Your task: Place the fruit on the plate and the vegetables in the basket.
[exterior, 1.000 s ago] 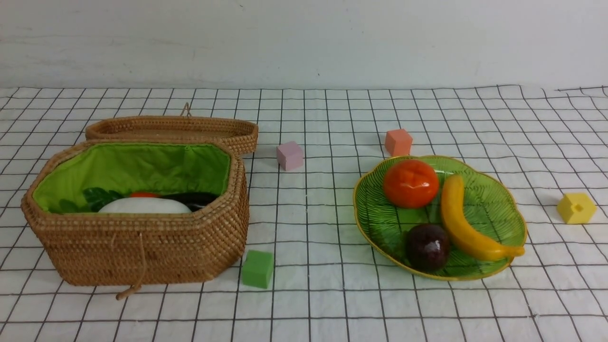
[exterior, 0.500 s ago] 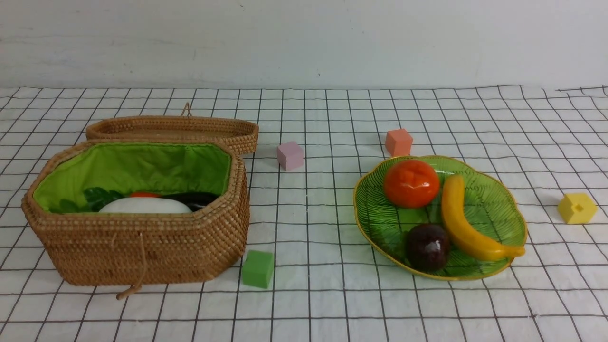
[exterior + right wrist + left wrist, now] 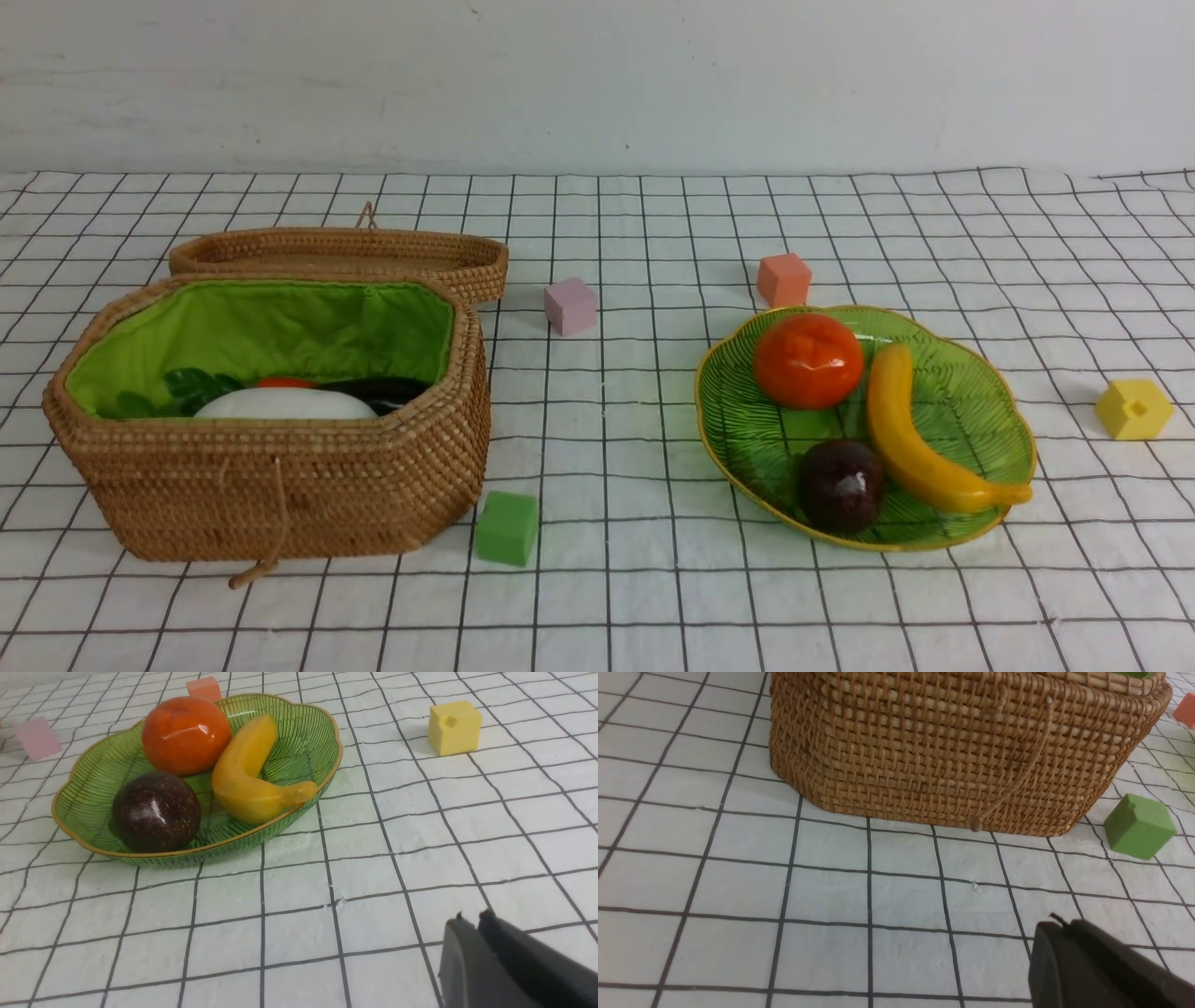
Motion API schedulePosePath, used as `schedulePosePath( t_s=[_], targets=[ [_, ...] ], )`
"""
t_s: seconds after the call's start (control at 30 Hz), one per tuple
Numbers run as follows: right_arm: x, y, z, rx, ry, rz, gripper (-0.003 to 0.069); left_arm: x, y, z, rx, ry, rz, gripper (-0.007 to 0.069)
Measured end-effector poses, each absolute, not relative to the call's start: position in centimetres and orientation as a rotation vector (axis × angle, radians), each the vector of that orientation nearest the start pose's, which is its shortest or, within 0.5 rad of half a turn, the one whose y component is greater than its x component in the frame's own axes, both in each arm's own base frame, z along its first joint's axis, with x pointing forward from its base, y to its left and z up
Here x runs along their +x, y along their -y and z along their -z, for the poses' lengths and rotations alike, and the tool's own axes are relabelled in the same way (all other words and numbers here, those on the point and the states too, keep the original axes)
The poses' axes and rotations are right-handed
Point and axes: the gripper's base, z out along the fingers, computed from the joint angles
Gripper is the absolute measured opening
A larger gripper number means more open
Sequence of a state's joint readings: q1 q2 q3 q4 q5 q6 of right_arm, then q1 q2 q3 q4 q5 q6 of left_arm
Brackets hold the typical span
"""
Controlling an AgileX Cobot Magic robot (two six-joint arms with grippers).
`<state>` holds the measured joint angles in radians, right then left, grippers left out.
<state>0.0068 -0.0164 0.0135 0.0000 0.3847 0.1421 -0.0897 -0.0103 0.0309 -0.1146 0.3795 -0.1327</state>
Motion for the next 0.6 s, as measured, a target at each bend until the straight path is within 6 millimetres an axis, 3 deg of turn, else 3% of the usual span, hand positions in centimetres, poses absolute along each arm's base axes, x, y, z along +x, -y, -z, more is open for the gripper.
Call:
schedulePosePath(
  t_s=[0.6],
  targets=[
    [5.18,-0.04,-17.49,0.126,-1.862,-0.103,0.007,5.19,0.85,-16.94,-0.112,-1.886,0.265,0.0018]
  ],
)
